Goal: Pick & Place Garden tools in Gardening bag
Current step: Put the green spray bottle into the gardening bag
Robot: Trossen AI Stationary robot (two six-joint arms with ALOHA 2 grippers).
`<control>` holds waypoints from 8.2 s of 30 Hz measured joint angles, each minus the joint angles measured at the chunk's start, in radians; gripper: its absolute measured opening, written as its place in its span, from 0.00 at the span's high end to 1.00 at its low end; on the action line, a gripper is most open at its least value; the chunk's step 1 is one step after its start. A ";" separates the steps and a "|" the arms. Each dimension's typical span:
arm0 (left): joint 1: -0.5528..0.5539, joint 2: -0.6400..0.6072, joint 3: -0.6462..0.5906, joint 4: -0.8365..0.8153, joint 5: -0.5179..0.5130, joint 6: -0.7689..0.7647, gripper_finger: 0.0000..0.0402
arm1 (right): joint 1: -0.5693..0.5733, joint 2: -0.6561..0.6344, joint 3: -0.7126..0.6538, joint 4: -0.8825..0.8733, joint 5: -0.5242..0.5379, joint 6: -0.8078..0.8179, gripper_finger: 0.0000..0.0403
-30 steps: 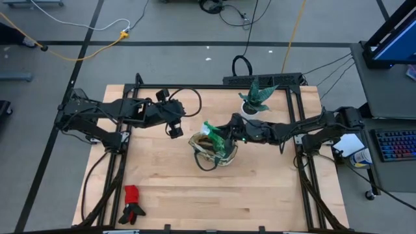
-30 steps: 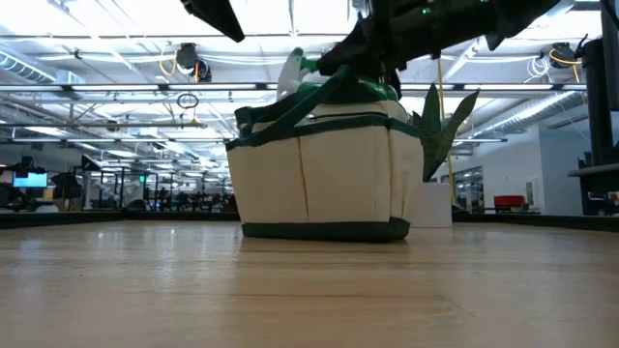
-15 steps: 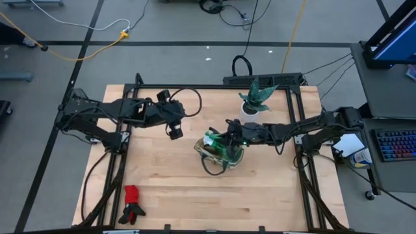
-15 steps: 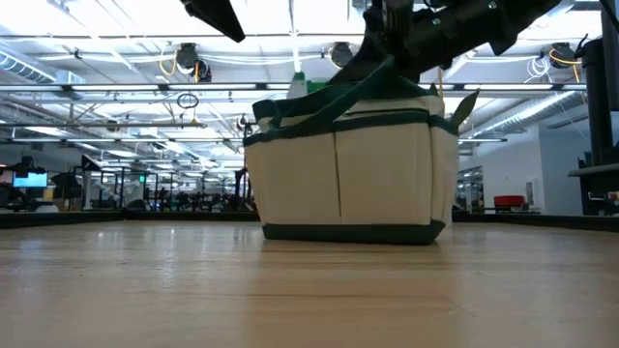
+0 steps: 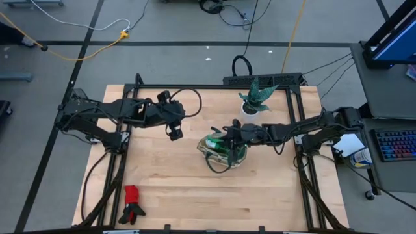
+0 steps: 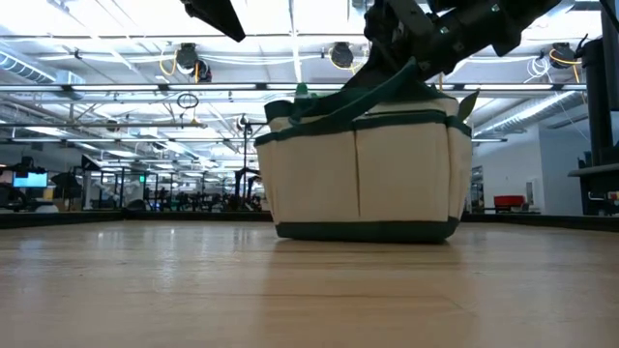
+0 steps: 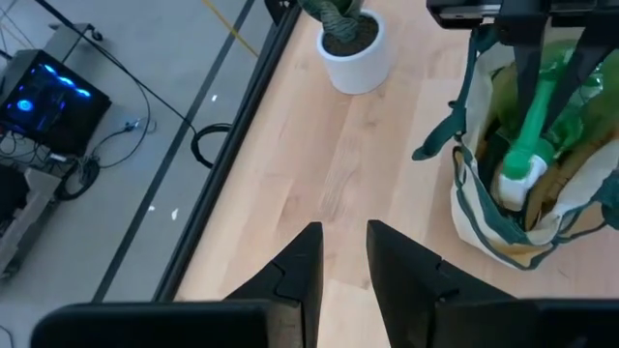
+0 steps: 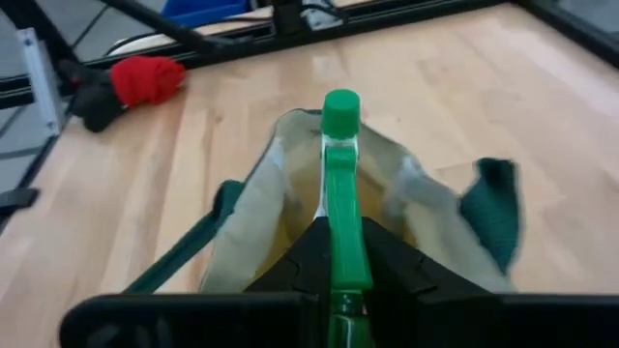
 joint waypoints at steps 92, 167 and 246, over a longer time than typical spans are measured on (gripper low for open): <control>0.011 0.429 0.000 0.403 0.522 0.075 0.78 | 0.039 0.084 -0.001 0.057 -0.233 0.007 0.92; 0.029 0.465 0.000 0.457 0.275 0.228 0.96 | -0.055 0.084 -0.066 0.084 -0.163 0.124 0.78; 0.025 0.465 0.000 0.508 0.277 0.263 0.99 | -0.101 0.034 -0.065 -0.018 -0.129 -0.369 1.00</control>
